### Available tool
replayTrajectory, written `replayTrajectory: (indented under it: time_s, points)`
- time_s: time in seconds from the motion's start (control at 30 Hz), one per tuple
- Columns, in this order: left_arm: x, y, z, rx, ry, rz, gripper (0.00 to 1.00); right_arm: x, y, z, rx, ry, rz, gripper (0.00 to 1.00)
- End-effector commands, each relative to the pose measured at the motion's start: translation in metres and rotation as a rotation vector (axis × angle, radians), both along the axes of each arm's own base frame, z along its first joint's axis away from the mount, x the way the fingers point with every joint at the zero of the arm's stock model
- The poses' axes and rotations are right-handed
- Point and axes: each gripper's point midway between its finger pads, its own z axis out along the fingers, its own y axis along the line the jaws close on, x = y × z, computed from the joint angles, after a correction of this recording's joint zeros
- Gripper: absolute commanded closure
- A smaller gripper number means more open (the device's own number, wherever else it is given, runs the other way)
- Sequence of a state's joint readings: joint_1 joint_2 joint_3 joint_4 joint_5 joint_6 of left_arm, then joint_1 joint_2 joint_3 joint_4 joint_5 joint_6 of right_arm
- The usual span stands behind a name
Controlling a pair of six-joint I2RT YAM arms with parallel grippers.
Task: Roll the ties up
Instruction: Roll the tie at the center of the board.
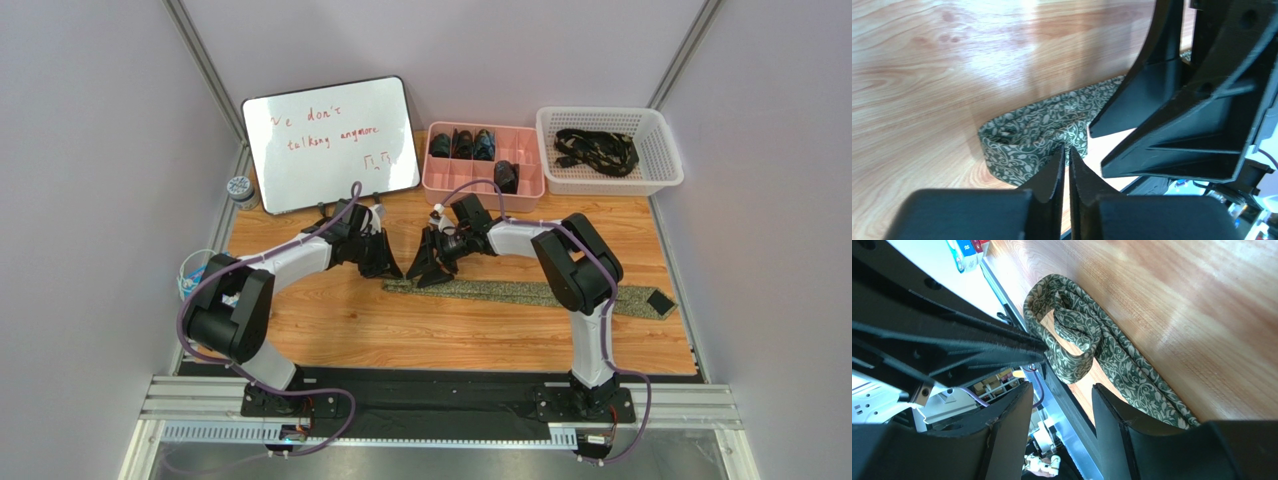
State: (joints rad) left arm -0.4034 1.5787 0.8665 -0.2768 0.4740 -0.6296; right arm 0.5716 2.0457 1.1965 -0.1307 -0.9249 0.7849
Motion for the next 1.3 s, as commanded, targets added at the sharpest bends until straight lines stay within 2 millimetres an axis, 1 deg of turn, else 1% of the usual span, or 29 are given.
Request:
replayTrajectory:
  time_s: [0.0, 0.1, 0.27, 0.53, 0.7, 0.87, 0.97, 1.0, 1.07, 1.1, 1.13, 1.17, 1.2, 1.23, 1.27]
  points:
    - [0.003, -0.003, -0.001, -0.045, 0.01, 0.018, 0.94, 0.007, 0.002, 0.004, 0.006, -0.034, -0.011, 0.48]
    - [0.004, -0.004, -0.001, -0.047, 0.012, 0.02, 0.98, 0.01, 0.003, 0.001, -0.001, -0.034, -0.014, 0.5]
    - [0.006, -0.005, -0.008, -0.046, 0.026, 0.02, 1.0, 0.012, 0.005, -0.007, -0.017, -0.024, -0.017, 0.52]
    - [0.006, -0.007, -0.012, -0.055, 0.045, 0.02, 1.0, 0.013, 0.006, -0.019, -0.043, -0.011, -0.017, 0.55]
    - [0.005, -0.008, -0.016, -0.045, 0.048, 0.013, 1.0, 0.015, 0.008, -0.02, -0.045, -0.004, -0.019, 0.57]
    - [0.001, -0.015, -0.019, -0.044, 0.051, -0.009, 1.0, 0.013, 0.01, -0.019, -0.042, 0.004, -0.014, 0.6]
    - [0.002, -0.018, -0.019, -0.051, 0.052, -0.009, 1.0, 0.011, 0.008, -0.022, -0.049, 0.001, -0.004, 0.67]
    - [0.003, -0.018, -0.018, -0.05, 0.047, -0.01, 1.0, 0.01, 0.007, -0.023, -0.054, 0.002, 0.0, 0.76]
    - [0.004, -0.014, -0.013, -0.03, 0.027, -0.01, 0.99, 0.009, 0.004, -0.026, -0.069, -0.005, 0.007, 0.81]
    - [0.005, -0.012, -0.01, -0.026, 0.015, -0.005, 0.98, 0.009, 0.003, -0.028, -0.075, -0.008, 0.01, 0.88]
    - [0.006, -0.01, -0.002, -0.034, -0.005, 0.001, 0.97, 0.009, 0.002, -0.029, -0.084, -0.016, 0.009, 0.92]
    - [0.004, -0.004, -0.003, -0.038, -0.001, 0.019, 0.94, 0.009, 0.0, -0.03, -0.092, -0.021, 0.012, 0.97]
    - [0.003, 0.0, 0.0, -0.042, -0.008, 0.031, 0.91, 0.01, 0.0, -0.031, -0.095, -0.022, 0.013, 0.99]
    - [0.004, 0.003, 0.011, -0.059, -0.039, 0.034, 0.87, 0.011, 0.0, -0.031, -0.098, -0.026, 0.012, 1.0]
    - [0.0, 0.007, 0.011, -0.06, -0.038, 0.037, 0.76, 0.011, 0.0, -0.031, -0.101, -0.027, 0.015, 1.0]
